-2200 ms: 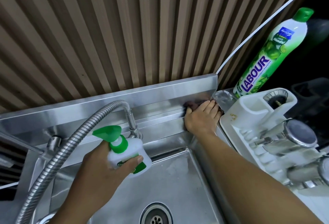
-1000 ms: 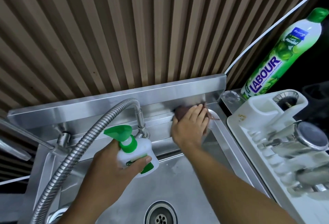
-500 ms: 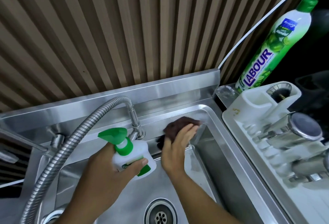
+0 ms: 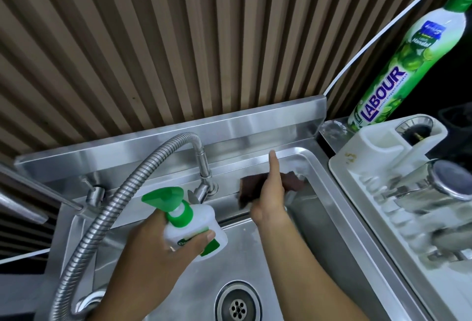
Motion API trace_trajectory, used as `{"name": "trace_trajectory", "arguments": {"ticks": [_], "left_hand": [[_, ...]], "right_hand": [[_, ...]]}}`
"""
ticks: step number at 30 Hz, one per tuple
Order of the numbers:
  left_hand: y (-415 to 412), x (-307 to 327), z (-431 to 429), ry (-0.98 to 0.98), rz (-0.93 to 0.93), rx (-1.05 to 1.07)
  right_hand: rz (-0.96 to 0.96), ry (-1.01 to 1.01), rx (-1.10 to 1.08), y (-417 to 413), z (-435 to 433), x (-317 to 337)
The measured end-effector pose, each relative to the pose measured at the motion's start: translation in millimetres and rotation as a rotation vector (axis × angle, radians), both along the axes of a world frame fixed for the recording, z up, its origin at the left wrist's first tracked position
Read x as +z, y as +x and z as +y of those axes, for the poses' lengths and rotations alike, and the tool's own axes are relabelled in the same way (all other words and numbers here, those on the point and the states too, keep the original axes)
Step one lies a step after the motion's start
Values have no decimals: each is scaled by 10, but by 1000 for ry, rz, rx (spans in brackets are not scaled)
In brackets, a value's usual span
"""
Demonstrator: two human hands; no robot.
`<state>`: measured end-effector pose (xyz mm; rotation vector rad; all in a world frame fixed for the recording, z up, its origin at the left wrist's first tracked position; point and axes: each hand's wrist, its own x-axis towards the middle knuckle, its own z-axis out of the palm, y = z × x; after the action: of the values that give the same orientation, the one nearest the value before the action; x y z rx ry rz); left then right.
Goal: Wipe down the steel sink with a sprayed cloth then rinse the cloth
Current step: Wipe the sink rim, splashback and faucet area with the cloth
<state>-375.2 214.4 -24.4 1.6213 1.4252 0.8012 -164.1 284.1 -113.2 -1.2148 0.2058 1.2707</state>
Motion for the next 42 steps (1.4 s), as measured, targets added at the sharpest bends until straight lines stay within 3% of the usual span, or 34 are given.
{"name": "trace_trajectory", "arguments": {"ticks": [6,11,16,19,22,24,30,35,38,40,42], "left_hand": [[-11,-34,12,-6,16,7],[25,0,20,-26,8,-6],[76,73,24,-26,25,-26],[72,84,32,-20,32,-25],[68,95,23,-24,28,-23],[44,70,6,-37,27,-18],[24,50,-41,-12,28,-12],[33,23,-17,-29,32,-3],[78,35,6,-13,39,-13],[138,32,16,-5,40,-10],[206,25,21,-11,28,-1]], "right_hand": [[29,-3,107,-32,-155,-103],[-10,-47,31,443,-98,88],[-20,-150,-88,442,-73,311],[-74,-103,-118,447,-166,484],[-341,-77,-122,422,-235,695],[-716,-115,-42,429,-152,712],[-1734,-355,788,33,-5,112],[-2017,-47,1097,109,-271,-34],[-2007,-337,1004,475,-170,25],[-1904,-548,880,706,-68,106],[-1795,-668,902,919,48,201]]}}
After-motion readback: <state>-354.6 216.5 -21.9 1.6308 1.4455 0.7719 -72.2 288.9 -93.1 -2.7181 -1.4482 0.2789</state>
